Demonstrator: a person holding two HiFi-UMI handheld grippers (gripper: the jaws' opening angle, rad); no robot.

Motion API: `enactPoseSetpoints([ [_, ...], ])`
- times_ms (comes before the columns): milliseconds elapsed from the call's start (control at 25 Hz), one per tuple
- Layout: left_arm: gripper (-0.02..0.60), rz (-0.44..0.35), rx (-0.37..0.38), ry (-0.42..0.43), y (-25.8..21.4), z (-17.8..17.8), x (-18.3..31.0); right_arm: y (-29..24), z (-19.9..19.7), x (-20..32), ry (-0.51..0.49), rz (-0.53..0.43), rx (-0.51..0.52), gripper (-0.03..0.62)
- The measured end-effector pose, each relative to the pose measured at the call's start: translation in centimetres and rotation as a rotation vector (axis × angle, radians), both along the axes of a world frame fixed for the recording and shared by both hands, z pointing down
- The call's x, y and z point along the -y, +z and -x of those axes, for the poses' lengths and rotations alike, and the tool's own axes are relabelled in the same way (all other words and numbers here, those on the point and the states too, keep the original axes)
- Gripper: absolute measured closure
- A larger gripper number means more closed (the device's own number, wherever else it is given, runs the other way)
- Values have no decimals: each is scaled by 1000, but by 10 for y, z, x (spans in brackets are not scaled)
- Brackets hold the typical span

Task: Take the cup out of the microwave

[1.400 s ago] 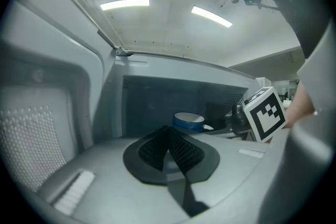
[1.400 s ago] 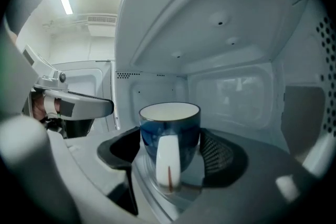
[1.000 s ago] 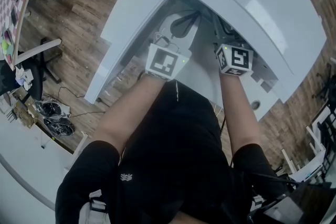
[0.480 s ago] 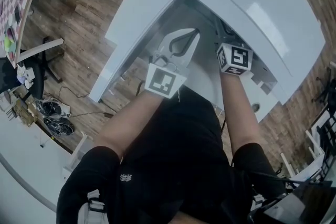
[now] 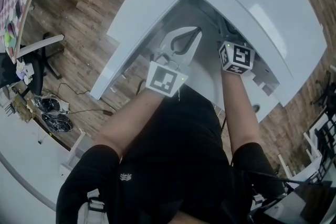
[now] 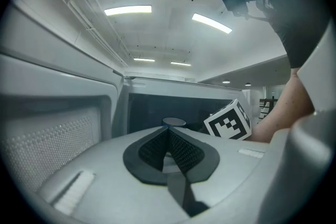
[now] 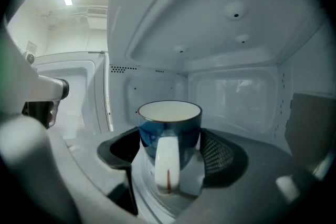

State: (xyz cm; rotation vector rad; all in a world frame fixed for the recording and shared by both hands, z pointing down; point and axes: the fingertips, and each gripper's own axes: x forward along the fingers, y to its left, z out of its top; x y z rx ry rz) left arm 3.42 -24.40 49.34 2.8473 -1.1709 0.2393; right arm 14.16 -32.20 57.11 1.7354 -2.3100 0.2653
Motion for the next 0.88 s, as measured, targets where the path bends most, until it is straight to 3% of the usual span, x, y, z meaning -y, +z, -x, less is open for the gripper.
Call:
enactPoseSetpoints([
  [80, 581, 0, -3, -2, 0, 1, 0, -1, 0, 0, -1, -6, 6, 246],
  [200, 581, -6, -4, -6, -2, 4, 0, -6, 0, 2, -2, -16, 21, 192],
  [880, 580, -13, -5, -4, -10, 12, 1, 4, 4, 18, -3, 14, -18, 200],
])
